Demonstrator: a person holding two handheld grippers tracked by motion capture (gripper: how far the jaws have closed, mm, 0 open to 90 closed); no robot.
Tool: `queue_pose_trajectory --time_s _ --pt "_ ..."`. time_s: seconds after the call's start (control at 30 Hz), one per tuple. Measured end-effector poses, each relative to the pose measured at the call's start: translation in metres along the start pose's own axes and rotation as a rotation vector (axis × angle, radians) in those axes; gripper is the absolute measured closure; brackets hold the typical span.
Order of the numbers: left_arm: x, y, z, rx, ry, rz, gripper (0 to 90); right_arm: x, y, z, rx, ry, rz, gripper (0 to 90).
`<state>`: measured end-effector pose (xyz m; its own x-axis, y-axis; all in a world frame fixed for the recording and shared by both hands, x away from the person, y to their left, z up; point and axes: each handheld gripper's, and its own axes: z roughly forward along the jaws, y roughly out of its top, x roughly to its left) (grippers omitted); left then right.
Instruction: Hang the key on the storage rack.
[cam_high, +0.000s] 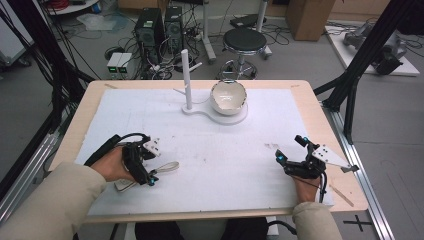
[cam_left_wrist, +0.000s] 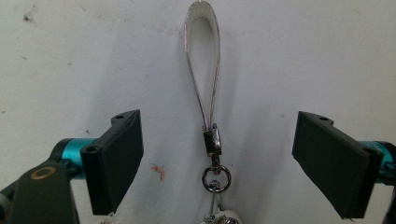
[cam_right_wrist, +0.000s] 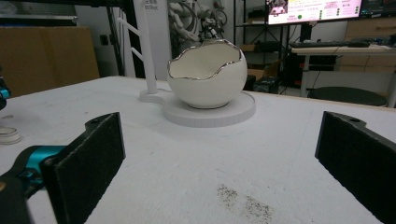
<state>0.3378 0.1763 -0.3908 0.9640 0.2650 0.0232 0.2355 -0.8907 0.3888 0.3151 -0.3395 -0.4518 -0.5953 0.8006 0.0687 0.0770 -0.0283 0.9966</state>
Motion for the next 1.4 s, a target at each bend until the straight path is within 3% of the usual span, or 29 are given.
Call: queue_pose_trajectory --time_s 0.17,0.47,1.0,1.17,1.4 --pt "0.001 0.000 0.003 0.022 -0.004 -0.008 22.1 0.000 0.000 0.000 -0.001 0.000 0.002 0.5" --pt "0.002 0.001 0.007 0.076 -0.022 -0.022 39.5 0.000 0.000 0.000 0.001 0.001 -0.001 0.6" --pt "0.002 0.003 0.010 0.125 -0.005 -0.030 65.7 0.000 0.000 0.001 -0.002 0.002 -0.007 0.6" --pt "0.000 0.005 0.011 0.146 0.008 -0.029 79.3 0.000 0.000 0.000 0.003 0.001 0.001 0.5" --pt "-0.001 0.006 0.012 0.157 0.017 -0.013 81.2 0.000 0.000 0.000 0.001 0.002 -0.003 0.5"
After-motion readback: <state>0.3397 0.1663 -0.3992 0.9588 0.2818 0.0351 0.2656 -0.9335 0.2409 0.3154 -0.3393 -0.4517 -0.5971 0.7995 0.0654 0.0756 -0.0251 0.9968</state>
